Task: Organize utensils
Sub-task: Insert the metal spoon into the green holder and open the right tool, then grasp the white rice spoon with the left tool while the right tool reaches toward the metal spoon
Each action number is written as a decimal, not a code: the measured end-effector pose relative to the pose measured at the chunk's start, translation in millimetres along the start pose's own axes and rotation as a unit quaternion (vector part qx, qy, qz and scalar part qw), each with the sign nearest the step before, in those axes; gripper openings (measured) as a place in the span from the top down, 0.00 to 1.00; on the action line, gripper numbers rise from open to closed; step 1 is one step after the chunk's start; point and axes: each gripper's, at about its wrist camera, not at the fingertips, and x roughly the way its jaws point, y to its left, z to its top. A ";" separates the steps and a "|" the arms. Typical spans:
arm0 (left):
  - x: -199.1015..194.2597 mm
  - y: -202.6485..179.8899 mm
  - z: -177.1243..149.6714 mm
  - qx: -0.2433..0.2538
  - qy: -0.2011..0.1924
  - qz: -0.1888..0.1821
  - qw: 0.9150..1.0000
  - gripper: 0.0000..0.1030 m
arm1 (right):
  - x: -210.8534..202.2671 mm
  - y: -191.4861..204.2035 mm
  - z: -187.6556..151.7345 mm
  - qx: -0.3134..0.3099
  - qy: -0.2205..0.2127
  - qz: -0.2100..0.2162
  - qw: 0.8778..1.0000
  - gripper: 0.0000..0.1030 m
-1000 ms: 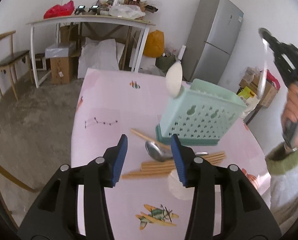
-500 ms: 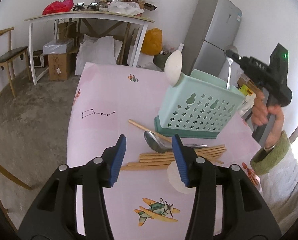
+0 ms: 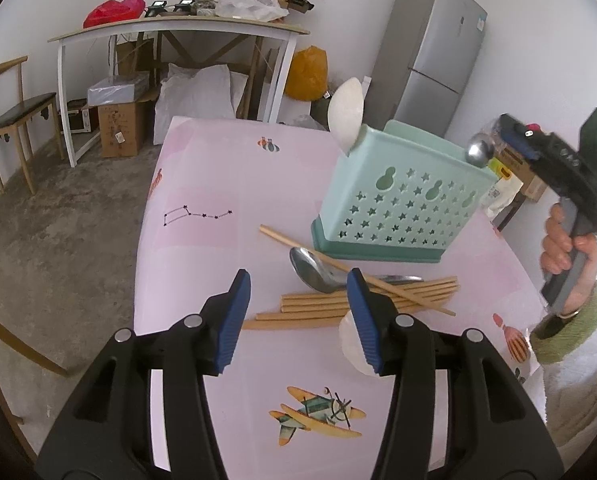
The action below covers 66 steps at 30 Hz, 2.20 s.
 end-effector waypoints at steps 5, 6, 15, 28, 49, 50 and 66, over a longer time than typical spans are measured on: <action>2.6 -6.6 -6.3 0.013 0.011 0.006 1.000 0.53 | -32.7 7.5 -2.9 0.003 -0.014 -0.001 1.000 0.50; 2.6 -8.1 -7.6 0.017 0.012 0.007 1.000 0.52 | -37.2 9.4 -4.2 0.002 -0.014 0.000 1.000 0.49; 5.6 -14.3 -24.8 0.026 0.036 0.011 0.999 0.50 | -66.0 29.7 -48.4 0.027 0.031 0.022 0.999 0.40; 11.4 -12.5 -35.3 -0.004 0.065 -0.005 0.998 0.50 | -26.2 100.8 -149.3 -0.017 0.207 0.053 0.977 0.31; 57.6 -24.5 -44.7 -0.082 0.134 -0.061 0.986 0.83 | -36.2 56.9 -149.5 0.062 0.200 0.022 0.978 0.31; 58.6 -25.1 -44.4 -0.082 0.135 -0.058 0.986 0.85 | -36.8 56.0 -149.4 0.065 0.198 0.023 0.978 0.31; 37.8 -1.3 -51.5 -0.098 0.127 -0.033 0.986 0.91 | -43.2 53.3 -136.3 0.067 0.180 0.026 0.981 0.31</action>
